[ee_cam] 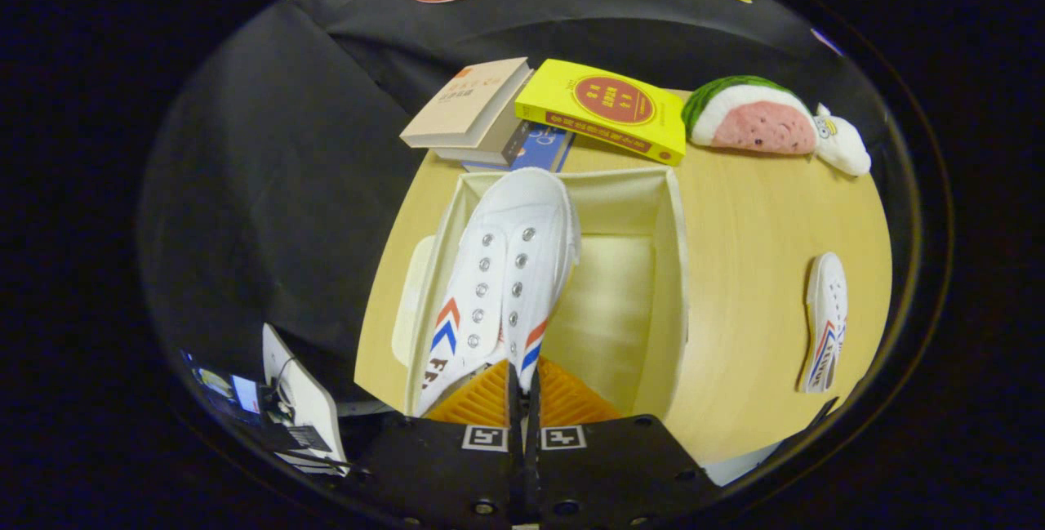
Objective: Open the storage box then place both shoes into the box .Put the left shoe in first, then the right shoe, with the right side of both shoes facing outward in a uniform manner.
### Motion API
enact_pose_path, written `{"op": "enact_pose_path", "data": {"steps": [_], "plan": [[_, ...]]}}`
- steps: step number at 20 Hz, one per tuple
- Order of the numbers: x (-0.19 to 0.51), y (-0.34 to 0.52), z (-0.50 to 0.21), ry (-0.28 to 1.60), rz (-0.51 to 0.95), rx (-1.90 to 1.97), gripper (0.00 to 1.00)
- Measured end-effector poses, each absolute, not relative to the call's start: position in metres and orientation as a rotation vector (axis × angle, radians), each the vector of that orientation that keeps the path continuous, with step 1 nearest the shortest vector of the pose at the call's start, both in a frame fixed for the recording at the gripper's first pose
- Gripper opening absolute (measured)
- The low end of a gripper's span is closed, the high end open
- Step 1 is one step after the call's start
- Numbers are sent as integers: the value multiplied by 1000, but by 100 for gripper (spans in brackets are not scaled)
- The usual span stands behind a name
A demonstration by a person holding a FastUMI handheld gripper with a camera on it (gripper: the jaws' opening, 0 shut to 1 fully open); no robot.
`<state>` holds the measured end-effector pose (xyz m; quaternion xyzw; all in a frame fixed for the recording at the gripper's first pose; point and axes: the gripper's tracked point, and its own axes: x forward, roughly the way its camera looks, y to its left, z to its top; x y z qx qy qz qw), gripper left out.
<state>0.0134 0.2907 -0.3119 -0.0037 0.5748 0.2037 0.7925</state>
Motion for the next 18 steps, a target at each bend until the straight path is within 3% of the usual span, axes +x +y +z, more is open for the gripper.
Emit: {"op": "enact_pose_path", "data": {"steps": [9,16,18], "plan": [[23,307,-383,1291,376,-109,0],[22,320,-418,1345,448,-193,0],[22,320,-417,1352,488,-180,4]]}}
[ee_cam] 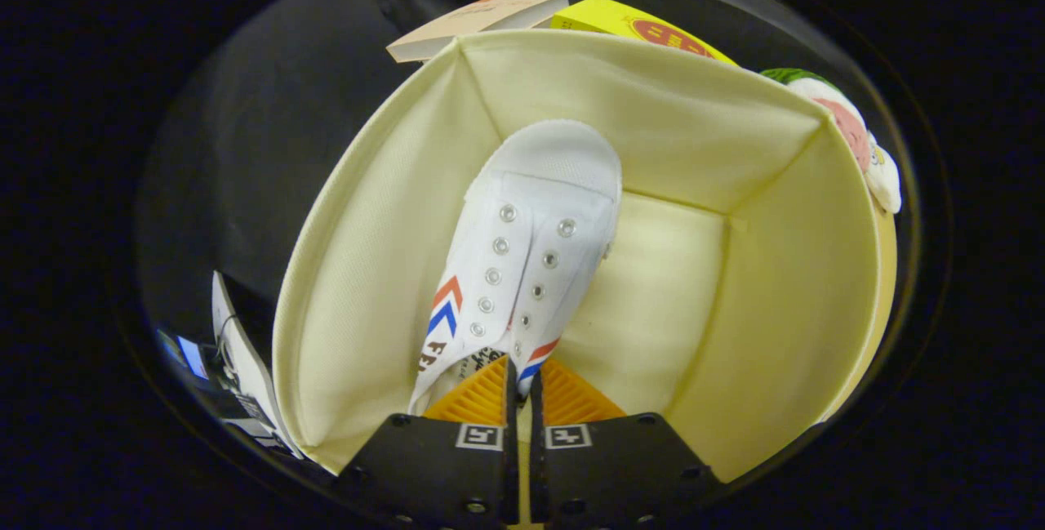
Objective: Open the storage box then place both shoes into the box .Put the left shoe in first, then the right shoe, with the right side of both shoes facing outward in a uniform manner.
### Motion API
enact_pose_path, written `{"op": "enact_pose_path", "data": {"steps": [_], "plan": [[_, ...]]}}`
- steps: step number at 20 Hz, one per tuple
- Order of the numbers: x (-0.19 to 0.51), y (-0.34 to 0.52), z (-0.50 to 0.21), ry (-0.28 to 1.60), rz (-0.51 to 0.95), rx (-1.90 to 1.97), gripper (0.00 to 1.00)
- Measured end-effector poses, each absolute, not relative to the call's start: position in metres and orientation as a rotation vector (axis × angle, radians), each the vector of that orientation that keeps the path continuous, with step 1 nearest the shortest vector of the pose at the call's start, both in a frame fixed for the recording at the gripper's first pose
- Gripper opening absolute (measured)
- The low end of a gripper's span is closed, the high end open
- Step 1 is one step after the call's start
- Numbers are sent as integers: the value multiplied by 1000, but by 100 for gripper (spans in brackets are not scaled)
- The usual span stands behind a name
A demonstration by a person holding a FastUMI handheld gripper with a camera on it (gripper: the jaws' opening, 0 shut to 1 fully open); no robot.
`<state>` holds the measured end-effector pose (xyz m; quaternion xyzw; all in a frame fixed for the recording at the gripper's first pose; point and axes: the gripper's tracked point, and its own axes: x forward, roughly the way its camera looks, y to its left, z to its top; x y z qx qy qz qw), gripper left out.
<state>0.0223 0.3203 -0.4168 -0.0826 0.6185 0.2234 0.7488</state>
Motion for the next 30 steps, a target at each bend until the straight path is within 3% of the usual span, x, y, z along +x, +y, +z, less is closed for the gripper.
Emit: {"op": "enact_pose_path", "data": {"steps": [4,9,11,16,18,30], "plan": [[27,317,-397,1322,518,-155,20],[20,292,-340,1309,616,-116,71],[20,270,-317,1284,647,-122,84],[32,195,-281,1197,640,-148,89],[42,156,-281,1191,607,-160,96],[81,-84,-370,1348,333,-158,97]]}}
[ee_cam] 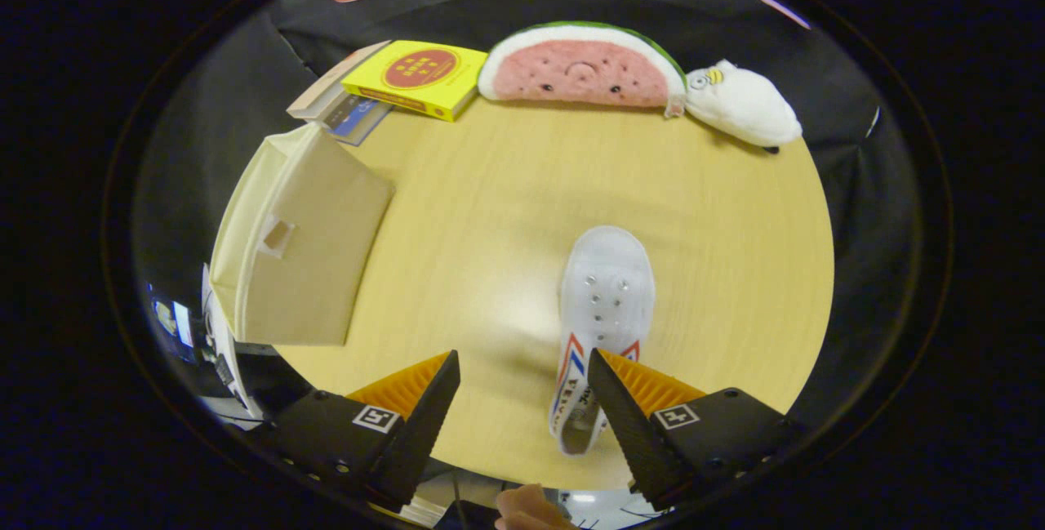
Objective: Open the storage box then place both shoes into the box .Put the left shoe in first, then the right shoe, with the right side of both shoes facing outward in a uniform manner.
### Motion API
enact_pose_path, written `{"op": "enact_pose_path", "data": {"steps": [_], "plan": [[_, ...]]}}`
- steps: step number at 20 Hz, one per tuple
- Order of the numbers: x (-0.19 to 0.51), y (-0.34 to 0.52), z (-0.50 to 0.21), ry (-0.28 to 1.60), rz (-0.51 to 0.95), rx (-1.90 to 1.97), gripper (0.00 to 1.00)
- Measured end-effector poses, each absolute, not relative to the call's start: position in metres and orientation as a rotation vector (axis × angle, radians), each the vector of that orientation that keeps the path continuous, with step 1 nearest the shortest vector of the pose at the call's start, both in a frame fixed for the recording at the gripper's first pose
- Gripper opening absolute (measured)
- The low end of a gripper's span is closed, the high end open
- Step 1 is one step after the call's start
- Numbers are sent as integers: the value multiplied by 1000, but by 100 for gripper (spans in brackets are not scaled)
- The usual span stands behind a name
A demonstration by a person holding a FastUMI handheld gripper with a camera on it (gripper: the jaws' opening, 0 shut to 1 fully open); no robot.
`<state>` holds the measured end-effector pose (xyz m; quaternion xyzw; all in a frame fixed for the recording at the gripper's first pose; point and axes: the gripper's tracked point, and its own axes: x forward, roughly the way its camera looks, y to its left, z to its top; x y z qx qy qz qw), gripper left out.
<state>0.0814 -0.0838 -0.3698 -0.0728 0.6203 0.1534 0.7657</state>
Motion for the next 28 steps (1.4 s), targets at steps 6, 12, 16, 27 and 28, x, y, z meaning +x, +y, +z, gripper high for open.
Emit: {"op": "enact_pose_path", "data": {"steps": [6,12,16,27,28], "plan": [[79,-144,-408,1394,298,-174,96],[103,-155,-434,1331,261,-228,96],[98,-136,-444,1338,354,-200,57],[85,-137,-430,1425,273,83,1],[81,-137,-423,1418,272,88,1]]}}
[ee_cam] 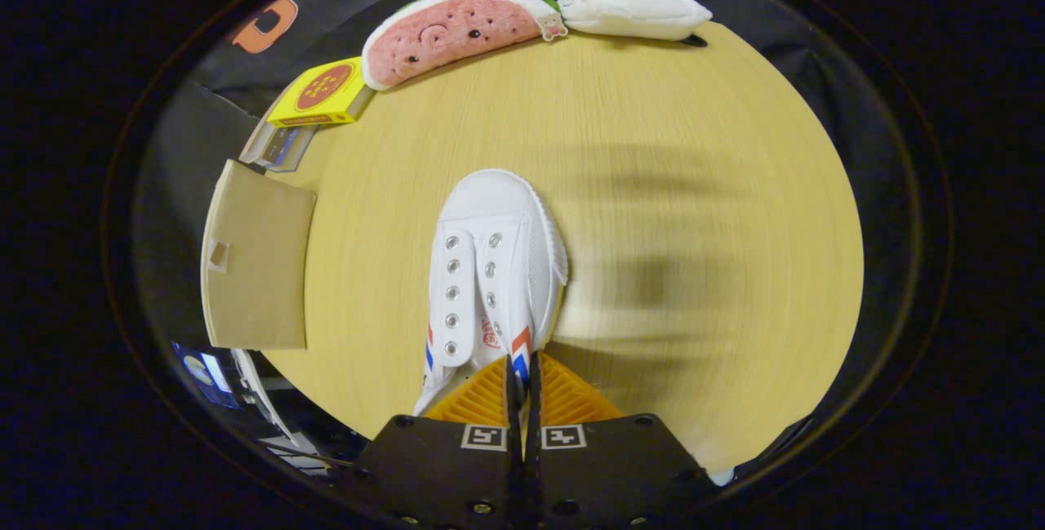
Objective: Open the storage box then place both shoes into the box .Put the left shoe in first, then the right shoe, with the right side of both shoes facing outward in a uniform manner.
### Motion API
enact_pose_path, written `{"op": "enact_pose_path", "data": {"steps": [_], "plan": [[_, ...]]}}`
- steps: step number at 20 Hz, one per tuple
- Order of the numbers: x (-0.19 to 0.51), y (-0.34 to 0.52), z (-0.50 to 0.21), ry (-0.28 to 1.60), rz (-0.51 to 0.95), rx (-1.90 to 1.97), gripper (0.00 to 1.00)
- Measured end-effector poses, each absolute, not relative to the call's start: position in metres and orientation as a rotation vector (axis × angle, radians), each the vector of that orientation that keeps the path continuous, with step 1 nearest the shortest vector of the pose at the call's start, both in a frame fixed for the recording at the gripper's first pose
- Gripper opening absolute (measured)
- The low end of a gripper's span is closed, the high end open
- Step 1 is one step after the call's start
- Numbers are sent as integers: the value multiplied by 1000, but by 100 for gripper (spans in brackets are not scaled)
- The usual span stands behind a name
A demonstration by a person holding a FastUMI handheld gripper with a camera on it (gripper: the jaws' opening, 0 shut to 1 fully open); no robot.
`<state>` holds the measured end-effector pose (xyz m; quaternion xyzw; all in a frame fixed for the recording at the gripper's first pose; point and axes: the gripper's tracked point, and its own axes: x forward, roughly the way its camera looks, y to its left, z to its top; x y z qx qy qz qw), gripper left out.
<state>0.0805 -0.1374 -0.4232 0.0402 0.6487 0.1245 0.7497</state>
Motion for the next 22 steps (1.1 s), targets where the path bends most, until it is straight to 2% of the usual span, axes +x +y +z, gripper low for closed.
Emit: {"op": "enact_pose_path", "data": {"steps": [8,15,22], "plan": [[49,-74,-333,1344,260,213,1],[27,28,-258,1259,304,197,0],[6,146,-231,1239,378,218,0]]}}
